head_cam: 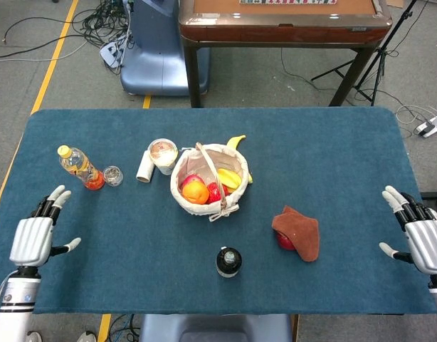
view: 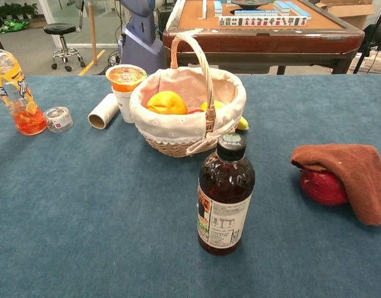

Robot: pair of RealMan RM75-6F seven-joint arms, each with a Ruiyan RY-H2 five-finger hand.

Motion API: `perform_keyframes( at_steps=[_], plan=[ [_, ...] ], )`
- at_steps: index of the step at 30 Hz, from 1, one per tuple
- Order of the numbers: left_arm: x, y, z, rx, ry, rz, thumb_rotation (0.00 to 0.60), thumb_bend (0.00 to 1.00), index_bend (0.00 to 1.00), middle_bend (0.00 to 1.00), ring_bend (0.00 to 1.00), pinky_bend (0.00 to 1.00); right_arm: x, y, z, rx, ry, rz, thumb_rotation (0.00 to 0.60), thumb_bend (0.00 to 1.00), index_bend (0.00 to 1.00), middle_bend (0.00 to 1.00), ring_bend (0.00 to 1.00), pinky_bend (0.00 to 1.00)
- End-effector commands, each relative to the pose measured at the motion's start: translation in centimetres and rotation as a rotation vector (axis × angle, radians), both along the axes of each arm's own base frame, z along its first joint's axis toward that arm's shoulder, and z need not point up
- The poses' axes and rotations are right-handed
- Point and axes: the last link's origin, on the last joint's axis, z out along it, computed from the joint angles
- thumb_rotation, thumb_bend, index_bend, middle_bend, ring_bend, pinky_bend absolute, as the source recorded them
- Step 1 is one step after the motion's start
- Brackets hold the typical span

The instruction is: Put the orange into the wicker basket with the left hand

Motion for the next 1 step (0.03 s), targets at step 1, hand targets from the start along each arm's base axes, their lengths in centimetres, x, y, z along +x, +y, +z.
perform_keyframes(
  at_steps=[1],
  plan=[
    [-1.08, -1.01, 0.50, 0.026, 0.004, 0.031, 0.600, 0.09, 0.14, 0.07, 0.13, 0.34, 0.01, -0.01, -0.16, 0.005, -0.010, 0.003, 0.600, 0.00, 0.04, 0.10, 0.08, 0.23]
  ],
)
